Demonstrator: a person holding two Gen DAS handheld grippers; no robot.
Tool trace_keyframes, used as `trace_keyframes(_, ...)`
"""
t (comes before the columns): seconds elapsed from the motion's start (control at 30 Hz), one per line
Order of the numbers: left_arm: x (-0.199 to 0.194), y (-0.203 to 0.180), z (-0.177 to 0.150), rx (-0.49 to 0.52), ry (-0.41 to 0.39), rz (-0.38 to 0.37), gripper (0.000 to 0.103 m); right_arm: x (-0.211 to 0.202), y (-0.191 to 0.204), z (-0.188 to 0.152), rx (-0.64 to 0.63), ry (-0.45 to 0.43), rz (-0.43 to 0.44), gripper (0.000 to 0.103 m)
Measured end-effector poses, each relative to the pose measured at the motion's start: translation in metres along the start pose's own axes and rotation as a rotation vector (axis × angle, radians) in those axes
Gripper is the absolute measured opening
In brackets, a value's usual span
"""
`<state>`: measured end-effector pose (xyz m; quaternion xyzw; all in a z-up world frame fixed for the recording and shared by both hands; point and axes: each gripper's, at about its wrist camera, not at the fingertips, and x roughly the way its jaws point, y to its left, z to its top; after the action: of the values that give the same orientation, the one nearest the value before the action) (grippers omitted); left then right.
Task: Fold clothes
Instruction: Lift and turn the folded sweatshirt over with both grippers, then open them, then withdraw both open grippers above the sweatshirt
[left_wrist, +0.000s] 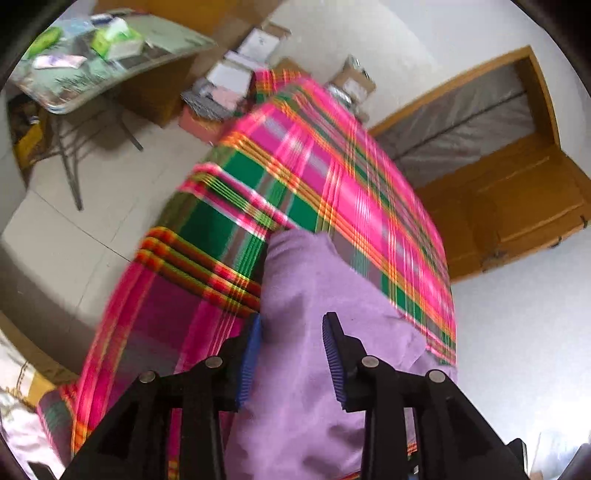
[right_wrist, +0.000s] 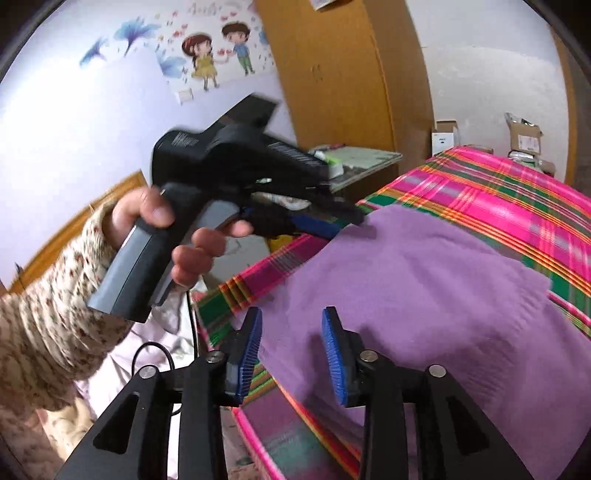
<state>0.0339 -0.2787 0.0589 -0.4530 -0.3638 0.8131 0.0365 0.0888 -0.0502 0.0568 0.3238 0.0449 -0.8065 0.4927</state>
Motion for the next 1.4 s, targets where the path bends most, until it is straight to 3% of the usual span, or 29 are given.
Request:
trace_keyframes(0.1,-0.011,-0.024,-0.015,0.071,-0.046,0.030,0.035,-0.034,-0.012,-0.009,0.033,-0.048,-0.046,0.037)
trace_keyframes(0.2,-0.018,-0.045,-0.032,0.176,-0.043,0.025,0.035,-0.064,-0.035,-0.017,0.087,-0.093,-0.124,0.037)
trace_keyframes(0.37,0.013,-0.095,-0.066,0.318,0.030,0.015,0.036,-0.112,-0.084,-0.049,0.197,-0.110,-0.336,0.037)
trace_keyframes(0.53,0.053,-0.139,-0.105,0.474,0.123,0.003,0.036,-0.139,-0.136,-0.079,0.314,-0.048,-0.571,0.037)
trace_keyframes(0.73,0.098,-0.179,-0.137,0.612,0.233,-0.015,0.036,-0.157,-0.173,-0.101,0.362,0.006,-0.723,0.037)
trace_keyframes(0.97,0.119,-0.199,-0.168,0.743,0.269,0.020,0.036,-0.205,-0.217,-0.130,0.468,0.040,-0.849,0.037)
trace_keyframes(1.23,0.125,-0.209,-0.189,0.805,0.259,0.000,0.039,-0.251,-0.266,-0.125,0.474,0.004,-0.970,0.037)
trace_keyframes(1.4,0.127,-0.209,-0.193,0.817,0.259,-0.024,0.042,-0.272,-0.303,-0.141,0.615,-0.009,-0.943,0.038)
